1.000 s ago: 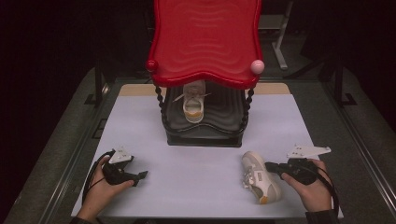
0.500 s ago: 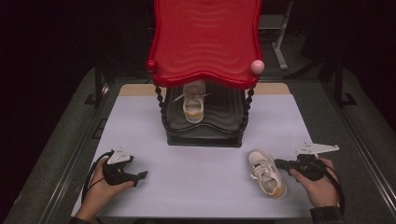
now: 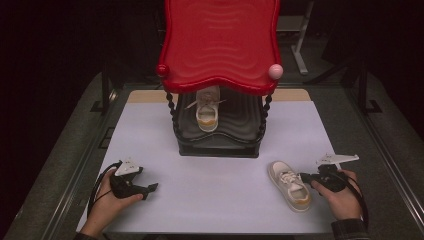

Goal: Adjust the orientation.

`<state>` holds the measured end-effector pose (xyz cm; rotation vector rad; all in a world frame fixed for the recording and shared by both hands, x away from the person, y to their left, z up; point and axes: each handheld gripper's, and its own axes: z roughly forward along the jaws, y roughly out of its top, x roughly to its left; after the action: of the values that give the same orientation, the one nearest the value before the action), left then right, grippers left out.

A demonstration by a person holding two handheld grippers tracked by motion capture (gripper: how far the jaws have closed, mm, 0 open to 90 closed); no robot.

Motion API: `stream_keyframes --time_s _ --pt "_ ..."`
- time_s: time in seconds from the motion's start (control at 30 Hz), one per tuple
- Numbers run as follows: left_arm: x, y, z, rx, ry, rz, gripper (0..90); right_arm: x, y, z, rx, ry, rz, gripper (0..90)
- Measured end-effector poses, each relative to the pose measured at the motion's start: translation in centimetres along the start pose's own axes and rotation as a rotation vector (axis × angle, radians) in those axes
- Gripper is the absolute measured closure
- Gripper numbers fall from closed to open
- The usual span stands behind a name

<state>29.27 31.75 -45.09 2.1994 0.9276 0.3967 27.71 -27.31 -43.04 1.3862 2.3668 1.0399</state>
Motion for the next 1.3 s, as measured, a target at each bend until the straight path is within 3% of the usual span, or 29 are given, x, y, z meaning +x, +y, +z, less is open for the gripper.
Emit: stream_keyframes --time_s 0.17,0.33,0.7,1.3 --pt "0.0 0.0 0.0 -0.001 0.002 0.0 13.3 -0.1 -0.4 -0.6 -0.018 0.008 0.003 90.0" --pt "0.0 0.0 0.0 0.001 0.0 0.0 13.3 -0.1 -2.1 -1.5 -0.012 0.016 0.02 90.0" --pt "0.0 0.0 0.0 0.001 0.002 0.001 13.3 1.5 -5.5 -3.0 -0.001 0.058 0.025 90.0" --pt "0.0 0.0 0.0 0.002 0.003 0.003 13.3 4.3 -2.5 -0.5 0.037 0.134 -0.095 90.0"
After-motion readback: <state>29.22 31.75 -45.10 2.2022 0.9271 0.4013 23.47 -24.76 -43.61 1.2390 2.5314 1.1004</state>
